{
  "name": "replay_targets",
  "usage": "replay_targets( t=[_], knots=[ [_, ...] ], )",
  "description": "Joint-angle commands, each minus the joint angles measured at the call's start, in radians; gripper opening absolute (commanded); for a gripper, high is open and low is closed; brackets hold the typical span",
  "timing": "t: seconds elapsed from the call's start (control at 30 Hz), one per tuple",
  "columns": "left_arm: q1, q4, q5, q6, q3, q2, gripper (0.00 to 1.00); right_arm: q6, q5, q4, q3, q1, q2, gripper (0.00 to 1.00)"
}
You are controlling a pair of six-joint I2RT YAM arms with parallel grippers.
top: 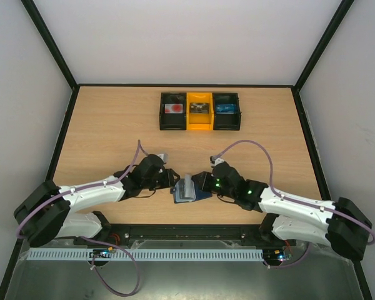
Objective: Take the credit cards out of the card holder
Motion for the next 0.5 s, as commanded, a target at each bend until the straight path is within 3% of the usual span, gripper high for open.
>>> replay_targets(
  t=[0.0,0.27,0.47],
  knots=[
    [0.009,0.015,0.007,0.014,-0.031,-0.006,0.41,-0.007,0.087,-0.013,0.103,0.074,0.098,0.16],
    [0.021,0.093,0.085,0.001,-0.052,0.000,0.38,-0.031,0.183,-0.042,0.189,0.112,0.268,0.13],
    [0.021,0.096,0.087,-0.015,-0.046,-0.057,0.51,-0.030,0.290,-0.067,0.105,0.112,0.263,0.13]
  ],
)
